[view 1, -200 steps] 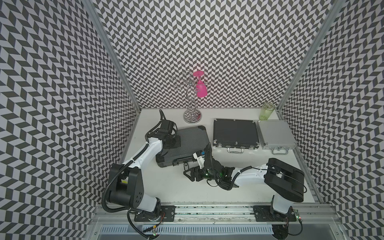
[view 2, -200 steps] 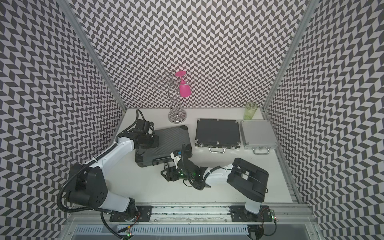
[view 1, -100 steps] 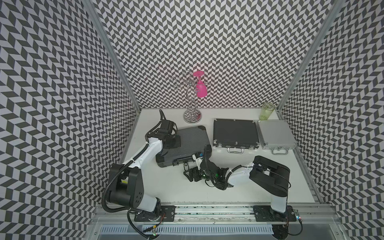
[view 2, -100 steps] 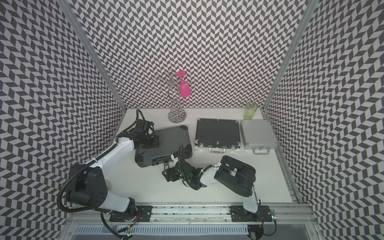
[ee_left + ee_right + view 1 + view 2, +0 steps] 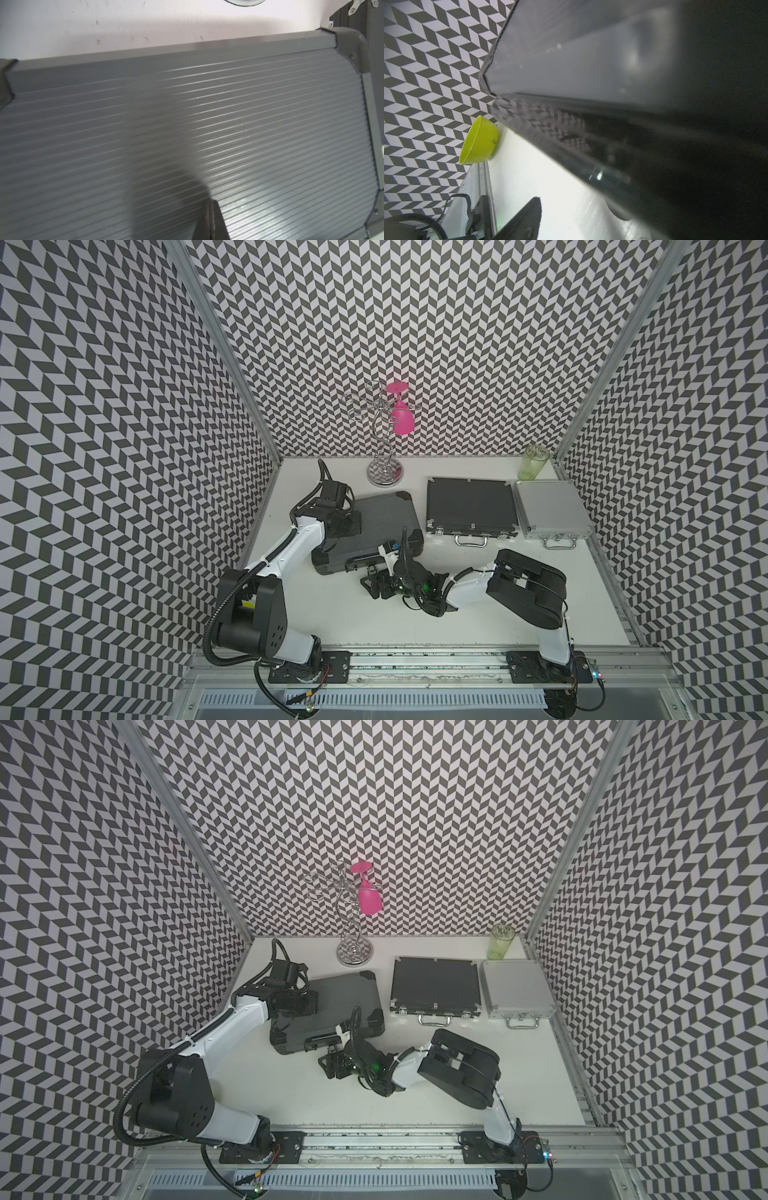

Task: Close the poker set cases
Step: Fasten the fastener on the poker set case.

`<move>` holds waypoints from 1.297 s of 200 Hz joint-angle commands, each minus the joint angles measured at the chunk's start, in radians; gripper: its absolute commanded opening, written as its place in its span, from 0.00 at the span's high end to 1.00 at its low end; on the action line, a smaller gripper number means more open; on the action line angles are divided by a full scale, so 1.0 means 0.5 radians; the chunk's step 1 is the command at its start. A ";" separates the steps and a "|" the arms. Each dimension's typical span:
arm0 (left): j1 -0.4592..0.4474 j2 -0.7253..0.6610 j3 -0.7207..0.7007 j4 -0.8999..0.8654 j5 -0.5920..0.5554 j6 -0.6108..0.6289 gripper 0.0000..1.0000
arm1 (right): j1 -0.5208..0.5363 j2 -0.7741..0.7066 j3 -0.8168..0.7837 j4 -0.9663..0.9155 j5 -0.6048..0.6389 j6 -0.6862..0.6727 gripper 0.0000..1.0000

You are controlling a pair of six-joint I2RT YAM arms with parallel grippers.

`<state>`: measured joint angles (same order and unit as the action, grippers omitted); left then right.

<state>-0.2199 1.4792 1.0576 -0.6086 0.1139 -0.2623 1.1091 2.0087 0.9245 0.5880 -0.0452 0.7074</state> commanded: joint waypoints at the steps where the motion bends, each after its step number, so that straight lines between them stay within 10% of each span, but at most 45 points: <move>1: 0.002 0.039 -0.063 -0.084 0.002 -0.008 0.95 | -0.004 0.047 0.036 0.106 -0.091 0.018 0.22; 259: 0.004 0.040 0.025 -0.109 -0.025 0.000 0.93 | -0.110 -0.020 0.139 0.417 -0.292 0.224 0.26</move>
<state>-0.2199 1.4792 1.0588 -0.6056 0.1131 -0.2626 1.0691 2.0106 0.9352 0.7044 -0.1921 0.8116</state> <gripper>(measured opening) 0.069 0.743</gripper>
